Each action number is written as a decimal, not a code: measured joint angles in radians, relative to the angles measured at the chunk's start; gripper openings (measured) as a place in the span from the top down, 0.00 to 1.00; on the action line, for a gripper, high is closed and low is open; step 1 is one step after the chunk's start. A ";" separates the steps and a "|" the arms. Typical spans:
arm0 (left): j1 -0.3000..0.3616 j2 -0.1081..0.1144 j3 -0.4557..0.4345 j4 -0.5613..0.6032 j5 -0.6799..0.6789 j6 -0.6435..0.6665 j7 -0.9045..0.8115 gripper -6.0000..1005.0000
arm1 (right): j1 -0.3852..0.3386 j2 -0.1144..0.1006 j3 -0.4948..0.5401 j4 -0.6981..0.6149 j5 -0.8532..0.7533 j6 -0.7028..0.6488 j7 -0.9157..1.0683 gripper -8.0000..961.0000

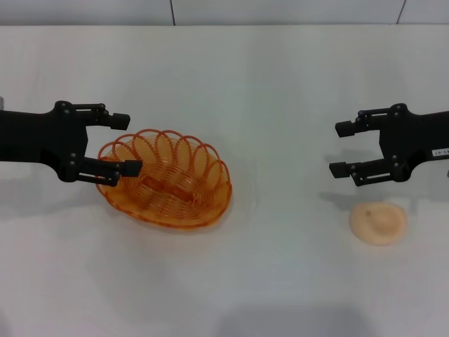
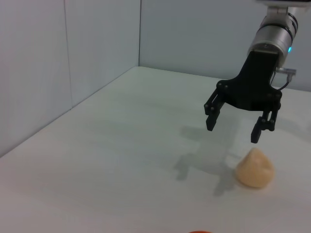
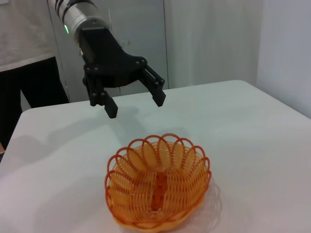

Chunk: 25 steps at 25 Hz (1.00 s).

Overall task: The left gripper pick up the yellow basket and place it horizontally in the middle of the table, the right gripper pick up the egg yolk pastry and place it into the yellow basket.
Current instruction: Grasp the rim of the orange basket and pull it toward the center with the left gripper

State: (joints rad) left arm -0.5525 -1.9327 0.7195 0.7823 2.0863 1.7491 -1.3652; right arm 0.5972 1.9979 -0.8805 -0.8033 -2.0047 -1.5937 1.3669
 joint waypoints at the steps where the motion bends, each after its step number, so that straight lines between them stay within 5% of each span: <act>1: 0.000 0.000 0.000 0.000 0.000 0.000 0.000 0.14 | -0.002 0.000 0.000 0.000 0.000 0.000 0.000 0.23; 20: -0.004 -0.012 0.001 0.000 0.004 -0.002 -0.014 0.14 | -0.011 0.010 0.000 0.001 0.002 0.000 -0.038 0.23; 25: -0.003 -0.018 0.001 0.076 0.013 -0.003 -0.156 0.14 | -0.011 0.007 0.008 -0.004 0.003 0.001 -0.038 0.23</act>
State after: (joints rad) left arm -0.5555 -1.9505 0.7207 0.8582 2.0990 1.7464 -1.5216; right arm 0.5859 2.0047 -0.8721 -0.8077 -2.0013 -1.5925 1.3284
